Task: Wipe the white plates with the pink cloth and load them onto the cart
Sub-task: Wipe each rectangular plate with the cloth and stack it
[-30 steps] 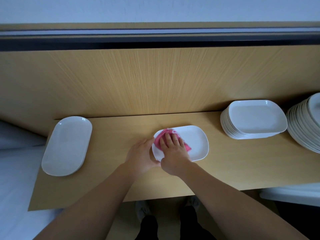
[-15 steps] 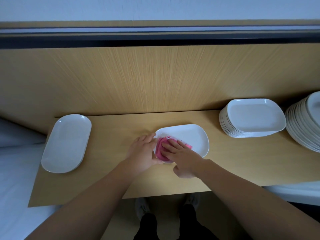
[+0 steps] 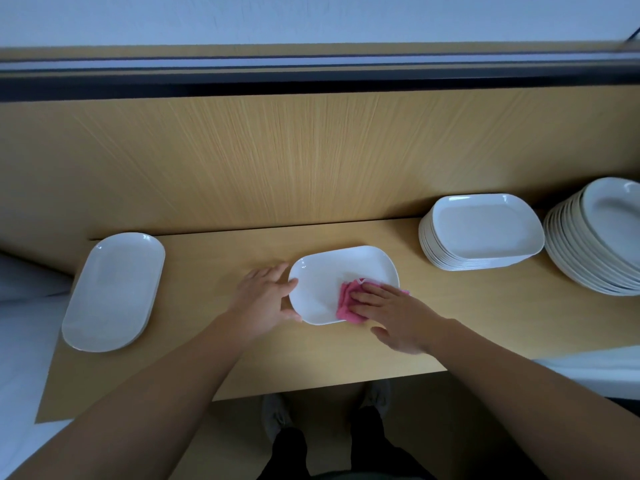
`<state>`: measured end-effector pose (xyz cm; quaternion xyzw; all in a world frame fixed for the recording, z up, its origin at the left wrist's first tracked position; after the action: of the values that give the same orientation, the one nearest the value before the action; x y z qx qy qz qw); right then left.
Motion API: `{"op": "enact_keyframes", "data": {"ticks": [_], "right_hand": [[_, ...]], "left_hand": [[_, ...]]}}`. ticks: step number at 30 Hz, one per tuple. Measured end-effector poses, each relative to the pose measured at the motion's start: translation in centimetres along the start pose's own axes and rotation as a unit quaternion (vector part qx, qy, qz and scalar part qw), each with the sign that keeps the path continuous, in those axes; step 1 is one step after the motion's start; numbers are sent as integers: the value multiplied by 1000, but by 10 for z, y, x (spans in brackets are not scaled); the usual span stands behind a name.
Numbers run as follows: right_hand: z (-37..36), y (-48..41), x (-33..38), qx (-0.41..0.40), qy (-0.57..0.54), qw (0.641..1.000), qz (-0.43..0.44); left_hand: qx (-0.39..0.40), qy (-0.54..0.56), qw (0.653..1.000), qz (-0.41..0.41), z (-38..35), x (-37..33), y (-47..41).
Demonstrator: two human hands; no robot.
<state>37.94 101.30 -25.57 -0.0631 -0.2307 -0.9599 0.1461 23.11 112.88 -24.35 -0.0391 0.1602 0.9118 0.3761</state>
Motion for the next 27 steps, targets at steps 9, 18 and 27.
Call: {"op": "enact_keyframes", "data": {"ticks": [9, 18, 27], "right_hand": [[8, 17, -36, -53, 31, 996, -59], [63, -2, -57, -207, 21, 977, -37], [19, -2, -64, 3, 79, 984, -159]], "left_hand": [[30, -23, 999, 2, -3, 2, -3], [39, -41, 992, -115, -9, -42, -4], [57, -25, 995, -76, -39, -38, -7]]}}
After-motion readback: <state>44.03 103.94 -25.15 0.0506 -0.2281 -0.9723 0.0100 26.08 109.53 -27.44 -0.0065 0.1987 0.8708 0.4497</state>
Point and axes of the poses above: each hand's wrist, its own y-axis away from the middle knuckle, its own z-axis out of the back of the hand, x = y × z, the point moved 10 cm from there along -y, towards the middle knuckle, and after that the axes turned 5 degrees about -x, right-handed, at the moved point
